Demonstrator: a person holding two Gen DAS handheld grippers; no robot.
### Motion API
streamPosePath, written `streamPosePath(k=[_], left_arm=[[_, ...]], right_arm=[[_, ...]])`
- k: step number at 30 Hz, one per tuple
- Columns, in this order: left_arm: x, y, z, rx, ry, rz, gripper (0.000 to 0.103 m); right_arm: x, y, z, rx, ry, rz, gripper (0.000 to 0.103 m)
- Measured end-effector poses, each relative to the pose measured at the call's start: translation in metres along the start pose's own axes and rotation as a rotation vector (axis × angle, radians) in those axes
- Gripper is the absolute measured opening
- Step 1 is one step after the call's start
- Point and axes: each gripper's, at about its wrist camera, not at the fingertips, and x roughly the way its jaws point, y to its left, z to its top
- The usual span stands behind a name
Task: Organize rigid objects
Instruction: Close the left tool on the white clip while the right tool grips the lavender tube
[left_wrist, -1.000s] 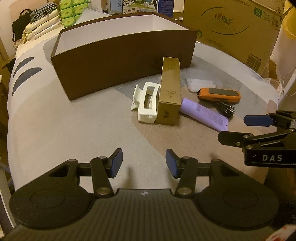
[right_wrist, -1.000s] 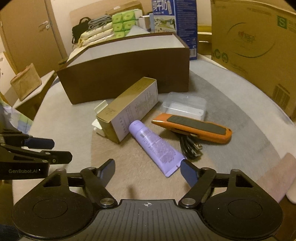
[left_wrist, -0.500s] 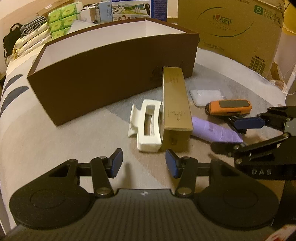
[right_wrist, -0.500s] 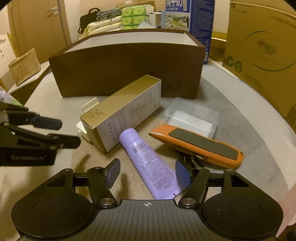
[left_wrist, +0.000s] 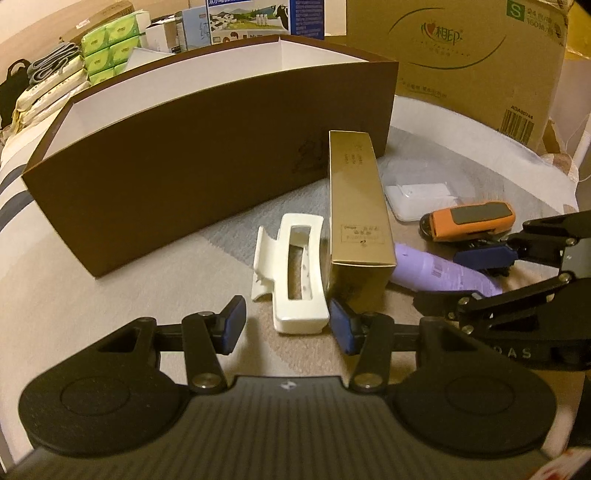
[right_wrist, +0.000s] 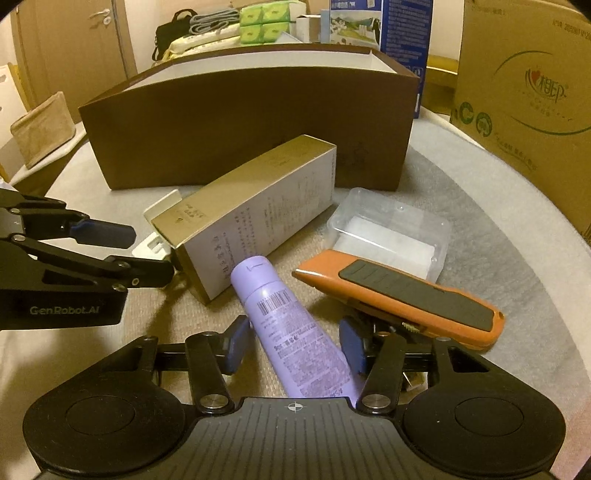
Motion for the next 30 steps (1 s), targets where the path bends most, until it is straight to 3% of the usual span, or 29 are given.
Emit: streamPosePath(k=[5, 8, 14, 19, 27, 30], left_arm=[[0.004, -0.001, 0.003, 0.007, 0.001, -0.019, 0.028], [0.001, -0.001, 0.001, 0.008, -0.006, -0.013, 0.027], [-0.013, 0.003, -0.013, 0.003, 0.006, 0.012, 0.027], [-0.039, 0.012, -0.043, -0.029, 0.034, 0.05, 0.027], [-0.079, 0.007, -0.085, -0.05, 0.077, 0.073, 0.027], [-0.082, 0.006, -0.09, -0.062, 0.096, 0.069, 0.028]], right_arm=[[-0.001, 0.003, 0.0, -0.002, 0.001, -0.003, 0.04], [-0.002, 0.005, 0.0, 0.004, 0.007, 0.006, 0.032], [-0.008, 0.011, -0.005, 0.04, 0.025, 0.011, 0.032], [-0.021, 0.027, -0.018, 0.056, 0.049, 0.051, 0.032], [-0.04, 0.062, -0.04, 0.005, 0.086, 0.118, 0.032], [-0.041, 0.07, -0.042, -0.018, 0.084, 0.104, 0.032]])
